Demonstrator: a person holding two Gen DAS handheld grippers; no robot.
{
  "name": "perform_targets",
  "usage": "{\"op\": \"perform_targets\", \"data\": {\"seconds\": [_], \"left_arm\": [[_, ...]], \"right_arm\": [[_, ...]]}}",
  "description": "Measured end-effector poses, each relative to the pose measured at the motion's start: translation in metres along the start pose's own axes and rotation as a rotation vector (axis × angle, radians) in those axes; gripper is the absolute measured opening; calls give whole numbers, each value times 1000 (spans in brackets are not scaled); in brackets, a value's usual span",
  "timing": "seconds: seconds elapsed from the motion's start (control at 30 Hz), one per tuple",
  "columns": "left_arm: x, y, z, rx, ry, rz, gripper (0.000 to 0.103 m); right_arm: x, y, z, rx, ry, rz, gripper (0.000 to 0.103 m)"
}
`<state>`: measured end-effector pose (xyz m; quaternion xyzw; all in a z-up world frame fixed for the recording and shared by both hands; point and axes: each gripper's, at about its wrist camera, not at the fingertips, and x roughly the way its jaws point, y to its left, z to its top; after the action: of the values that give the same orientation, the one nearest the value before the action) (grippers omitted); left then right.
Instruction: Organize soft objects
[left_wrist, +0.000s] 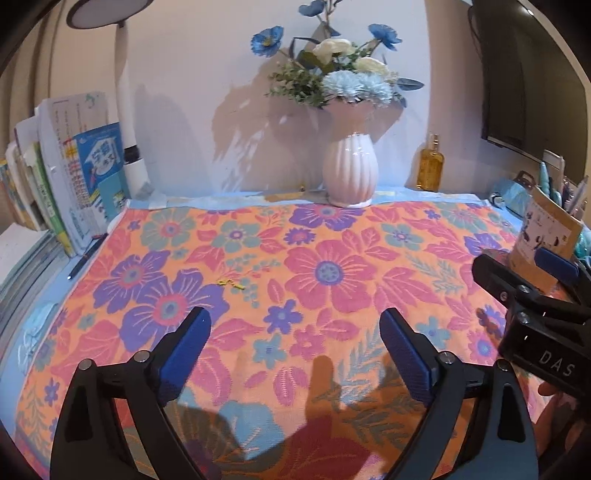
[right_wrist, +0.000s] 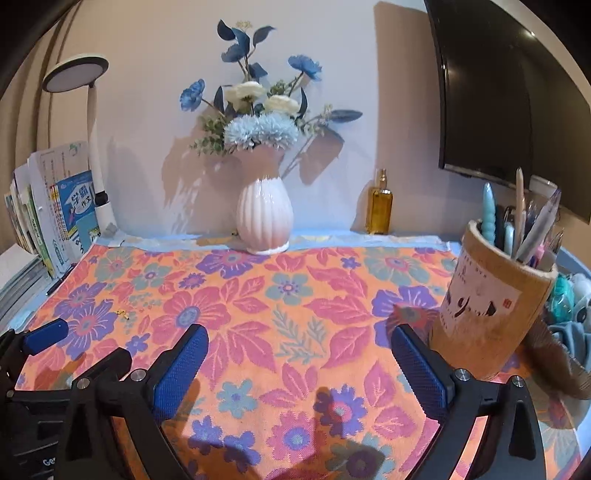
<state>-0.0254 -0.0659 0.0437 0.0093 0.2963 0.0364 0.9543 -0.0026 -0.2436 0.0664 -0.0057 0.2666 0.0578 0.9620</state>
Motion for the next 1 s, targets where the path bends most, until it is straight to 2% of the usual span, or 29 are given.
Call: {"op": "perform_targets", "data": {"seconds": [0.27,0.43,0.9,1.0], "left_arm": [[2,3,0,-11,8,5,97],[2,3,0,-12,9,7,99],[6,7,0,-26,28,5,101],[9,9,0,-32,52,2,101]], "right_arm": [[9,-13,-1,72,59,9,100],[10,-7,-1,46,64,-8,102],[13,-6,-2,34,82,-20,103],[13,-7,-2,33,84,-19,103]]}}
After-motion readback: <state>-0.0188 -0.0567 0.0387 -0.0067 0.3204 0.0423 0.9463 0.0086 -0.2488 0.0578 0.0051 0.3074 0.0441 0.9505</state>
